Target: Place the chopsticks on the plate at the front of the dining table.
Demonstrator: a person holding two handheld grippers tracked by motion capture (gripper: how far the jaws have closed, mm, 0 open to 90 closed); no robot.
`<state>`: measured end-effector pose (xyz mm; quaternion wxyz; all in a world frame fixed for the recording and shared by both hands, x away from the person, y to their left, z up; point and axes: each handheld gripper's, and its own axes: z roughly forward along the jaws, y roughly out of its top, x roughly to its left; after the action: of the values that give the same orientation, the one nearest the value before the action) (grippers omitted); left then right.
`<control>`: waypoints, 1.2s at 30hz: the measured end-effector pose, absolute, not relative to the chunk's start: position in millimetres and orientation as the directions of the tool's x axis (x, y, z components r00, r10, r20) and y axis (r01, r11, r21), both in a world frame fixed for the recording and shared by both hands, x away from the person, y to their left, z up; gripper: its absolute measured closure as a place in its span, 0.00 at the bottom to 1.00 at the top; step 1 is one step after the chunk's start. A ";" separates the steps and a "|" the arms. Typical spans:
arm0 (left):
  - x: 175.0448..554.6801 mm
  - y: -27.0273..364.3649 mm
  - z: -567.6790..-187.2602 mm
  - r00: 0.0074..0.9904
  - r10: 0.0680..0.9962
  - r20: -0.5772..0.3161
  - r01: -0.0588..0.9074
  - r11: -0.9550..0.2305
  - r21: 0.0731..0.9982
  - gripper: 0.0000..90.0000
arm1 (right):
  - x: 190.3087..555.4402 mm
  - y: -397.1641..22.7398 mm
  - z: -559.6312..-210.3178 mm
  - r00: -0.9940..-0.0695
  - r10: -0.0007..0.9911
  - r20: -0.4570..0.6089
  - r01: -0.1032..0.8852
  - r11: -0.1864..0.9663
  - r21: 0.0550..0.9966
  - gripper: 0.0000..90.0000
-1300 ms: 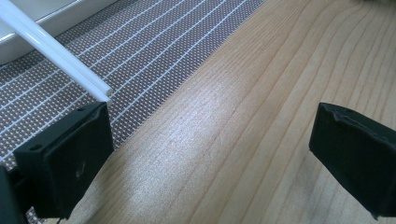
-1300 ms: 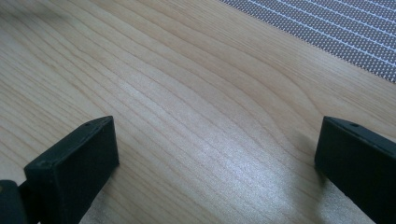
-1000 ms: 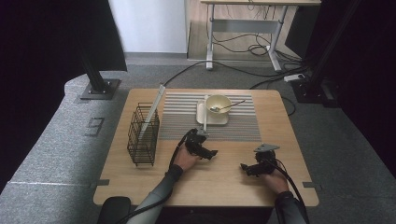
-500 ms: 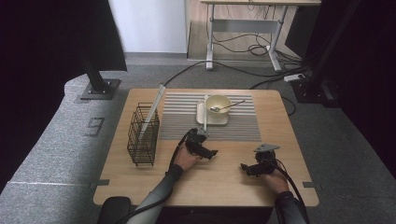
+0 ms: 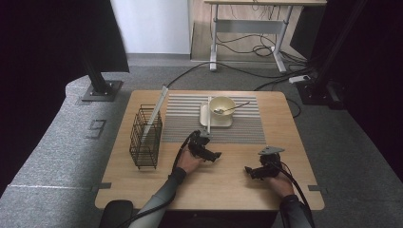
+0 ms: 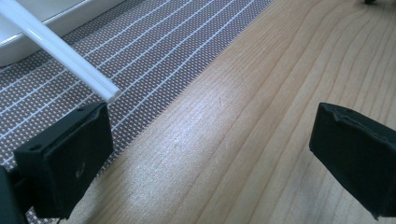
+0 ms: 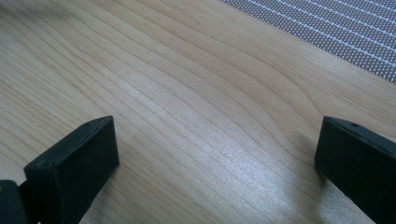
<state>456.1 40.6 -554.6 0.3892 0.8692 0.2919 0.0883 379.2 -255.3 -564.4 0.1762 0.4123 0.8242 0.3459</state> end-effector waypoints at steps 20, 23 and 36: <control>457.3 38.1 -555.6 0.818 0.571 -0.072 0.440 -0.539 0.718 0.00 | 379.2 -255.3 -564.4 -0.598 0.801 -0.005 0.558 0.421 0.715 0.00; 458.2 38.2 -555.5 0.817 0.572 -0.074 0.444 -0.540 0.716 0.00 | 379.2 -255.3 -564.4 -0.598 0.801 -0.005 0.558 0.421 0.715 0.00; 451.5 41.6 -552.0 0.817 0.573 -0.058 0.431 -0.541 0.723 0.00 | 379.2 -255.2 -564.4 -0.598 0.801 -0.006 0.558 0.421 0.715 0.00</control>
<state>451.5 41.6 -552.0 0.3833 0.8728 0.2875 0.0931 379.2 -255.2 -564.4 0.1762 0.4122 0.8244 0.3457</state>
